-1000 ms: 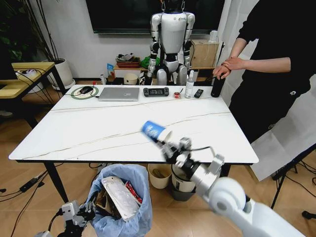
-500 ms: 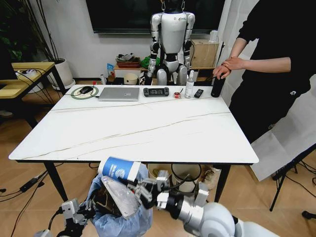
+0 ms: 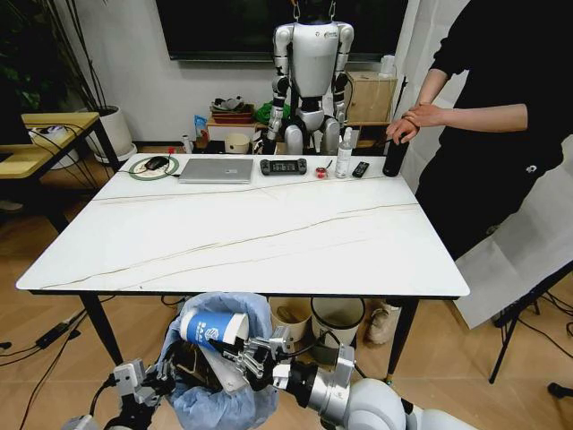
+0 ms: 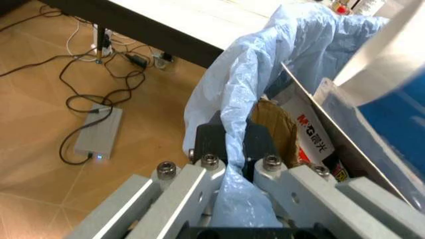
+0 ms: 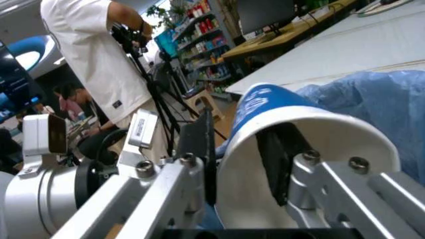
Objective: Pick up the trash bin and place the trash from the table into it.
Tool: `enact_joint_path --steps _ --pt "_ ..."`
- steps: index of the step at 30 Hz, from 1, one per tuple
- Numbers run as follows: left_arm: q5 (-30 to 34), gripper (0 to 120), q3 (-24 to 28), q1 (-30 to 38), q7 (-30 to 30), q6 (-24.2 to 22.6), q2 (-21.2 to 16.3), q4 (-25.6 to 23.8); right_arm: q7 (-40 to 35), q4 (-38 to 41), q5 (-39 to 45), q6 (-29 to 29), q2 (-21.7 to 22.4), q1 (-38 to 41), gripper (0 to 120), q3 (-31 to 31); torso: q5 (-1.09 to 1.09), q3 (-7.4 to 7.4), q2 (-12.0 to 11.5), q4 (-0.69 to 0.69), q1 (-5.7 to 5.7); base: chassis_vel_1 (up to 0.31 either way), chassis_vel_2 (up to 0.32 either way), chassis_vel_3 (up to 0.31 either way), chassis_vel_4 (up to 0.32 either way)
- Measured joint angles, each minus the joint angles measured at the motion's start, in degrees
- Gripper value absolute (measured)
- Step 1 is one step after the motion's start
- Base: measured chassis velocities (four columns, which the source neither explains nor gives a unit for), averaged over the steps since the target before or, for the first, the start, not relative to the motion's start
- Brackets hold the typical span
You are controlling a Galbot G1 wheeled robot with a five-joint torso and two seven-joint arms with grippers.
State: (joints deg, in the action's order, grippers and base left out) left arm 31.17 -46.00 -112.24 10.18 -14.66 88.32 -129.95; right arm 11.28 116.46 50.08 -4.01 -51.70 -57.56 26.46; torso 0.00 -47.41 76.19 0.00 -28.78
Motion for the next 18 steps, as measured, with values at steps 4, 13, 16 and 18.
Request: enact_joint_path --steps 4,13,16,18 --pt "0.20 0 -0.12 0.14 -0.04 -0.04 -0.10 -0.05 -0.91 0.12 -0.78 0.05 0.90 -0.20 45 -1.25 0.00 0.00 0.00 0.00 0.00 0.000 0.000 0.000 0.000" --pt "0.86 0 -0.38 0.63 -0.03 -0.05 -1.08 0.55 -1.78 3.21 -1.22 0.48 4.38 -2.33 78 -4.42 0.01 0.00 0.00 -0.01 0.00 0.000 0.000 0.000 0.000" --pt "1.01 0 -0.35 0.74 -0.03 -0.06 -1.16 0.66 -1.86 3.50 -1.26 0.48 4.80 -2.85 85 -4.82 0.01 0.00 0.00 -0.01 0.00 0.000 0.000 0.000 0.000" --pt "1.02 0 -0.30 0.82 -0.03 -0.07 -1.19 0.93 -2.16 3.99 -1.47 0.40 5.21 -3.33 94 -5.31 0.01 0.00 0.00 0.00 0.00 0.000 0.000 0.000 0.000"
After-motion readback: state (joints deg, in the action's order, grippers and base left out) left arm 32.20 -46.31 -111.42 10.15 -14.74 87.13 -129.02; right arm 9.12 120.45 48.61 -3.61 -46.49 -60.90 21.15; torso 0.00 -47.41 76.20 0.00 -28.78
